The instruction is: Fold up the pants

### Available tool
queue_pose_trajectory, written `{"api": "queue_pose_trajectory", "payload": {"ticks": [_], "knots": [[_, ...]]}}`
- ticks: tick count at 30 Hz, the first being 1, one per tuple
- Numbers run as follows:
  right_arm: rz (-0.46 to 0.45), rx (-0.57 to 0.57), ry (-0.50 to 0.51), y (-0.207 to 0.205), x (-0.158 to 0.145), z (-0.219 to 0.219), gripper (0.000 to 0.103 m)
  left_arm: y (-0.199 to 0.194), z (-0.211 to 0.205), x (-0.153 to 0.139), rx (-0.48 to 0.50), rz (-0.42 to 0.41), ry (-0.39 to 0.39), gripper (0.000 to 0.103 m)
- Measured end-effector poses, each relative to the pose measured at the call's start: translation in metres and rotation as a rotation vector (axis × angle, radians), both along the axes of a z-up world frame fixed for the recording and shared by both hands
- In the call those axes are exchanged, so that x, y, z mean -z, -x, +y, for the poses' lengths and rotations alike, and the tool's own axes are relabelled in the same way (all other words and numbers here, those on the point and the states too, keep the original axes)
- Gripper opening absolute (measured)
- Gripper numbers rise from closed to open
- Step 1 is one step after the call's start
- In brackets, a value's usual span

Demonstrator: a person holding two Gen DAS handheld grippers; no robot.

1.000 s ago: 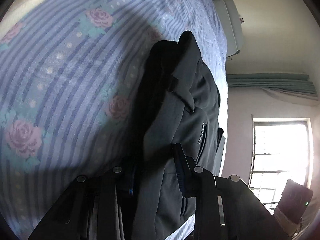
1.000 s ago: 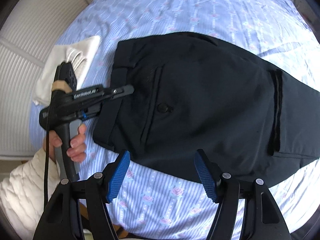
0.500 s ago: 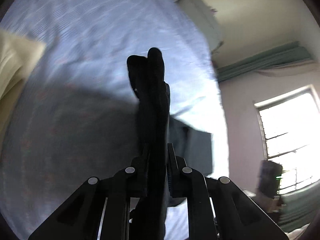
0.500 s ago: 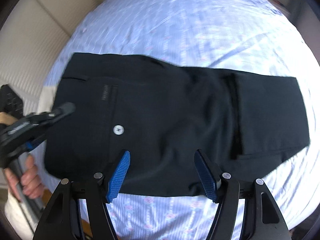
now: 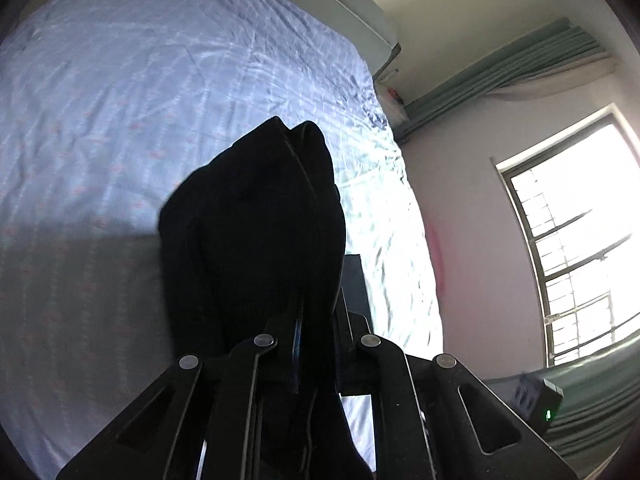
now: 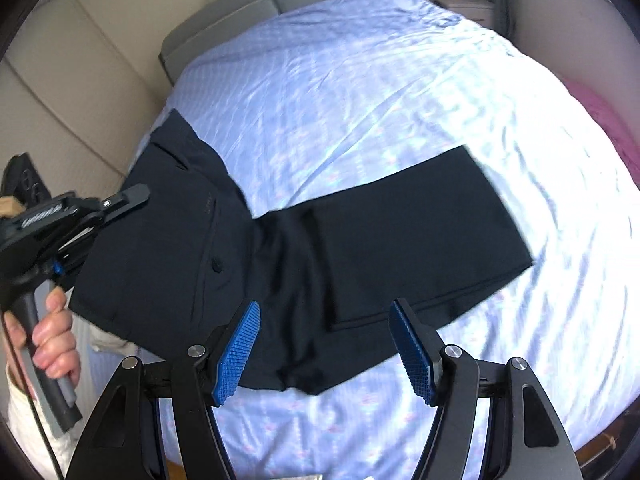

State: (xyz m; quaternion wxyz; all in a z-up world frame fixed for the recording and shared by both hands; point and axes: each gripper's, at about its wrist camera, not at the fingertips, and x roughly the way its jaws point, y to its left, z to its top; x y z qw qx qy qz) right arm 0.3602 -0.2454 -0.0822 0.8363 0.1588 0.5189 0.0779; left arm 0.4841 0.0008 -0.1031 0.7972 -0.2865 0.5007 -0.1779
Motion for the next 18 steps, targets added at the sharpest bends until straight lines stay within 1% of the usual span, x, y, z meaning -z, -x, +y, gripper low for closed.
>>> {"api": "queue_pose_trajectory", "payload": {"ticks": [3, 4, 8, 11, 15, 18], "knots": [[-0.006, 0.024, -0.033, 0.003, 0.0, -0.036, 0.068, -0.007, -0.042, -0.006, -0.015, 0.017, -0.025, 0.012], [-0.006, 0.028, -0.042, 0.002, 0.001, -0.048, 0.068, -0.006, -0.05, -0.006, -0.017, 0.021, -0.032, 0.012], [-0.012, 0.042, -0.066, -0.001, 0.005, -0.097, 0.068, -0.021, -0.109, -0.002, -0.014, 0.04, -0.062, 0.012], [-0.015, 0.057, -0.084, -0.008, 0.011, -0.132, 0.068, -0.03, -0.148, 0.003, 0.002, 0.053, -0.099, 0.012], [0.0, 0.087, -0.102, -0.013, 0.025, -0.172, 0.068, -0.046, -0.202, 0.034, 0.028, 0.114, -0.157, 0.012], [0.017, 0.121, -0.112, -0.016, 0.039, -0.201, 0.068, -0.054, -0.232, 0.062, 0.042, 0.167, -0.192, 0.012]]}}
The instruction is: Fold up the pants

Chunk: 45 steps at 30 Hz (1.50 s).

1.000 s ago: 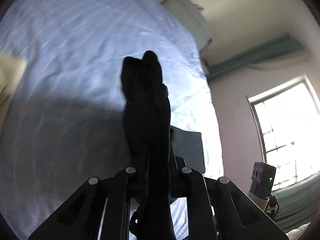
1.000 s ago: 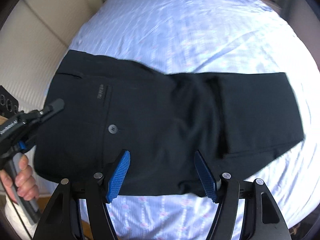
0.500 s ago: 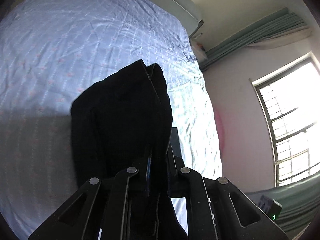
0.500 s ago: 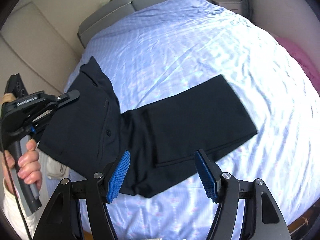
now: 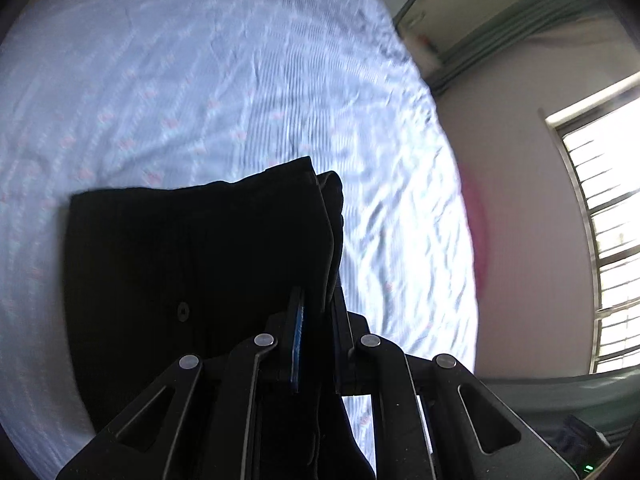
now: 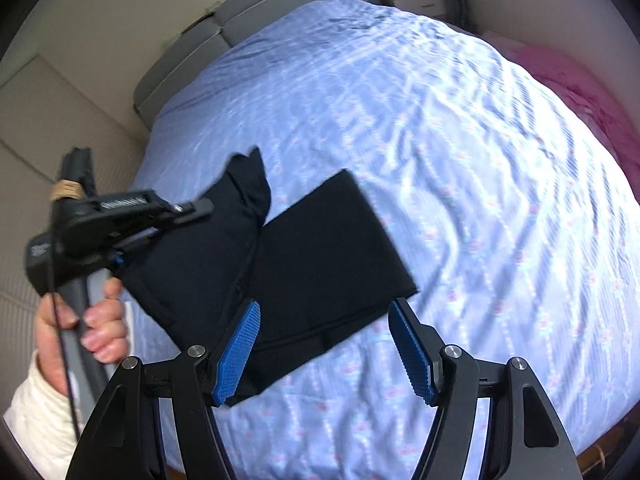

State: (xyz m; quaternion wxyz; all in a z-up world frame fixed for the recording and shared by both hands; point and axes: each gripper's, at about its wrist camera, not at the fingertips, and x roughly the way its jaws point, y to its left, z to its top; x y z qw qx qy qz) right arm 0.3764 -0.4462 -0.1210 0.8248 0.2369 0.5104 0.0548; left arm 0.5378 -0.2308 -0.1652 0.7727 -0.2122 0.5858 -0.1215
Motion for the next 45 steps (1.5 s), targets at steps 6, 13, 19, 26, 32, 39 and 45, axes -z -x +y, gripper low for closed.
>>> {"api": "queue_pose_trajectory", "payload": {"ticks": [6, 13, 19, 26, 32, 39, 45], "knots": [[0.04, 0.052, -0.013, 0.0, 0.023, -0.041, 0.068, -0.014, -0.057, 0.05, 0.027, 0.078, -0.083, 0.013], [0.088, 0.065, -0.011, -0.001, 0.044, -0.058, 0.068, -0.018, -0.086, 0.047, 0.084, 0.085, -0.045, 0.053], [0.095, -0.041, -0.015, -0.026, 0.063, -0.043, 0.068, -0.002, -0.05, 0.027, 0.139, 0.005, -0.22, 0.058], [0.109, -0.253, -0.023, -0.074, 0.103, 0.006, 0.059, 0.05, 0.017, 0.054, 0.157, 0.06, -0.461, 0.062], [0.17, -0.303, 0.003, -0.111, 0.141, 0.029, 0.051, 0.068, 0.053, 0.076, 0.058, 0.138, -0.425, 0.063], [0.255, -0.277, 0.014, -0.125, 0.166, 0.035, 0.052, 0.073, 0.052, 0.074, 0.028, 0.135, -0.342, 0.064], [0.178, -0.267, -0.033, -0.114, 0.138, 0.033, 0.041, 0.077, 0.056, 0.064, 0.015, 0.119, -0.306, 0.065]]}}
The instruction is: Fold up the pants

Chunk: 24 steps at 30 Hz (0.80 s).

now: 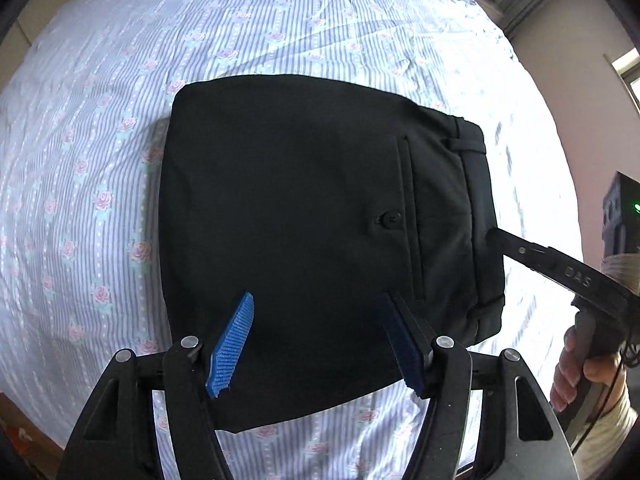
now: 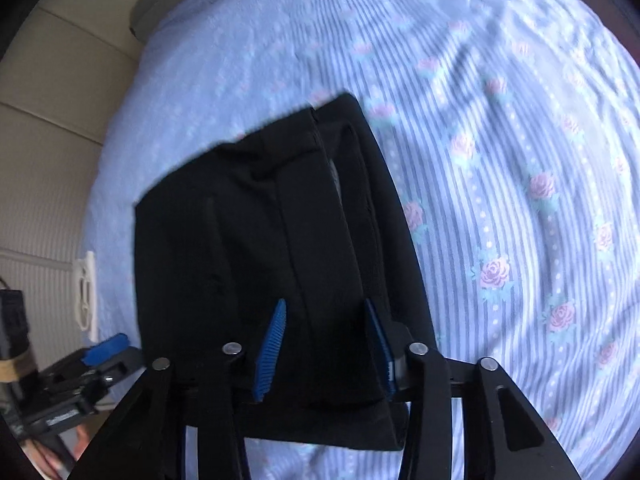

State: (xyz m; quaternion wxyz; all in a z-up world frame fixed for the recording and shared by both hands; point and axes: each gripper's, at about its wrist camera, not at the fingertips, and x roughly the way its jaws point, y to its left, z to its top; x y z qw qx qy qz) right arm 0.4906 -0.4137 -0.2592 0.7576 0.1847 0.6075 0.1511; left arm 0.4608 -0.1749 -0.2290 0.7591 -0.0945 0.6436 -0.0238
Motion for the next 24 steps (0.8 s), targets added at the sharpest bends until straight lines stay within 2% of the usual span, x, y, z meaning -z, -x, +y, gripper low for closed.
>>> {"api": "queue_pose_trajectory", "payload": {"ticks": [4, 9, 13, 15, 18, 22, 24], "knots": [[0.031, -0.012, 0.009, -0.005, 0.01, -0.001, 0.032, 0.004, 0.0, -0.003, -0.005, 0.003, 0.002, 0.066], [0.117, -0.038, 0.007, -0.007, 0.034, -0.002, 0.031, -0.001, -0.009, -0.001, 0.002, 0.013, 0.002, 0.066], [0.079, -0.099, 0.022, -0.004, 0.019, 0.008, 0.03, -0.001, -0.013, 0.0, 0.009, 0.014, 0.004, 0.066], [0.043, -0.111, 0.037, -0.002, 0.01, 0.009, 0.025, -0.001, -0.013, 0.001, 0.004, 0.024, 0.01, 0.066], [0.047, -0.08, 0.0, -0.002, 0.012, 0.0, 0.026, 0.001, -0.012, 0.002, -0.006, 0.025, 0.012, 0.066], [0.115, -0.088, 0.01, 0.004, 0.028, -0.004, 0.027, 0.0, -0.015, 0.002, 0.001, 0.028, 0.01, 0.066], [0.139, -0.099, 0.005, 0.007, 0.033, 0.0, 0.036, 0.0, -0.017, 0.001, 0.01, 0.023, 0.004, 0.066]]}}
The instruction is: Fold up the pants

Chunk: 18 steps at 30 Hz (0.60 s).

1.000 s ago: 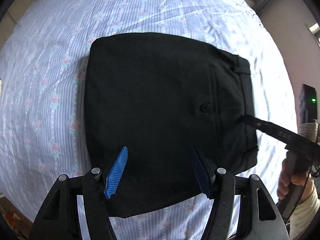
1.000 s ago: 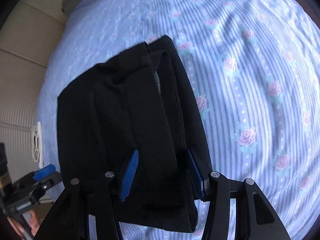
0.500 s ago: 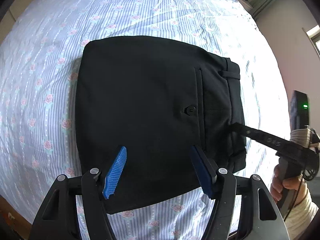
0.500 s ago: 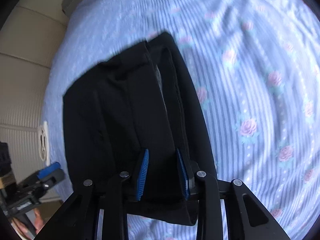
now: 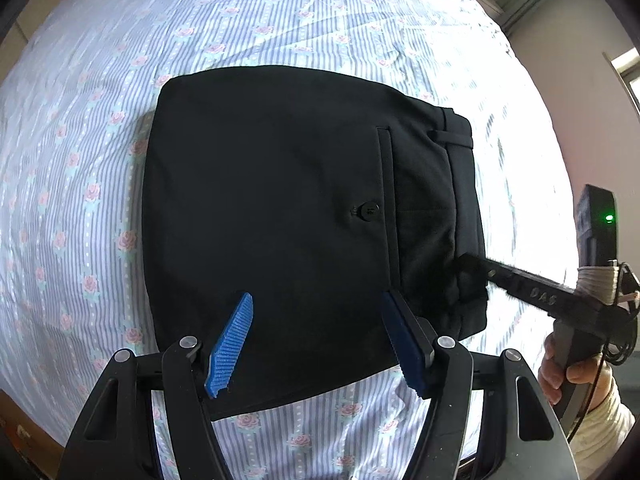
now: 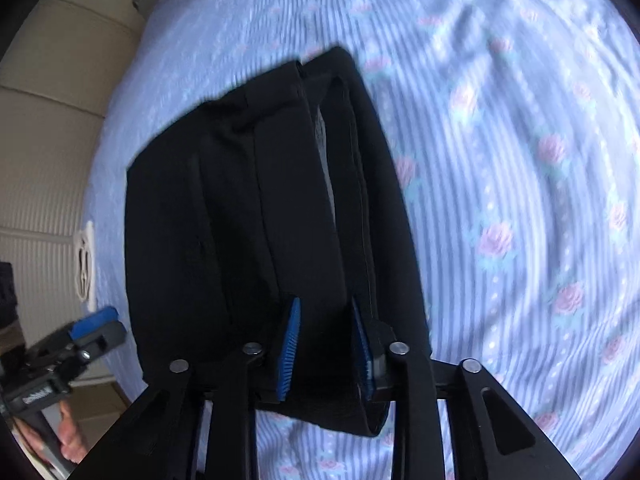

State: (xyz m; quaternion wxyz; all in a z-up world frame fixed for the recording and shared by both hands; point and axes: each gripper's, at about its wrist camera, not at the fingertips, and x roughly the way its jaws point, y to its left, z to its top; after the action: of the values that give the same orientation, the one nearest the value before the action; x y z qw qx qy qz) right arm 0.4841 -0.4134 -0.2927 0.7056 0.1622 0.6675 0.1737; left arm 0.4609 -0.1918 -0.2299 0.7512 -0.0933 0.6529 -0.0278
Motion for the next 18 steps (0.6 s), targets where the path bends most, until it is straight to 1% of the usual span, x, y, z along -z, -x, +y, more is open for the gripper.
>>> {"api": "queue_pose_trajectory", "payload": {"ticks": [2, 4, 5, 6, 7, 9, 13, 18], "knots": [[-0.001, -0.002, -0.008, 0.002, 0.003, 0.004, 0.038, -0.002, -0.001, 0.0, 0.003, 0.003, 0.003, 0.066], [-0.028, -0.018, 0.025, 0.003, 0.001, 0.01, 0.037, -0.004, -0.002, 0.0, 0.005, 0.006, 0.006, 0.066], [-0.036, -0.021, 0.042, 0.003, -0.001, 0.012, 0.031, -0.005, -0.002, 0.0, 0.007, 0.007, 0.006, 0.066], [-0.048, -0.021, 0.062, 0.003, -0.003, 0.013, 0.021, -0.005, -0.003, 0.001, 0.008, 0.008, 0.004, 0.066], [-0.073, -0.022, 0.105, 0.002, -0.009, 0.013, 0.008, -0.006, -0.004, 0.001, 0.008, 0.009, 0.004, 0.066], [-0.099, -0.007, 0.139, -0.001, -0.015, 0.012, 0.007, -0.007, -0.005, 0.002, 0.005, 0.011, 0.005, 0.066], [-0.121, 0.011, 0.166, -0.01, -0.019, 0.009, 0.006, -0.009, -0.009, 0.001, 0.008, 0.011, 0.008, 0.066], [-0.151, 0.055, 0.22, -0.016, -0.026, -0.005, 0.006, -0.011, -0.011, -0.004, 0.019, -0.005, 0.006, 0.066]]}}
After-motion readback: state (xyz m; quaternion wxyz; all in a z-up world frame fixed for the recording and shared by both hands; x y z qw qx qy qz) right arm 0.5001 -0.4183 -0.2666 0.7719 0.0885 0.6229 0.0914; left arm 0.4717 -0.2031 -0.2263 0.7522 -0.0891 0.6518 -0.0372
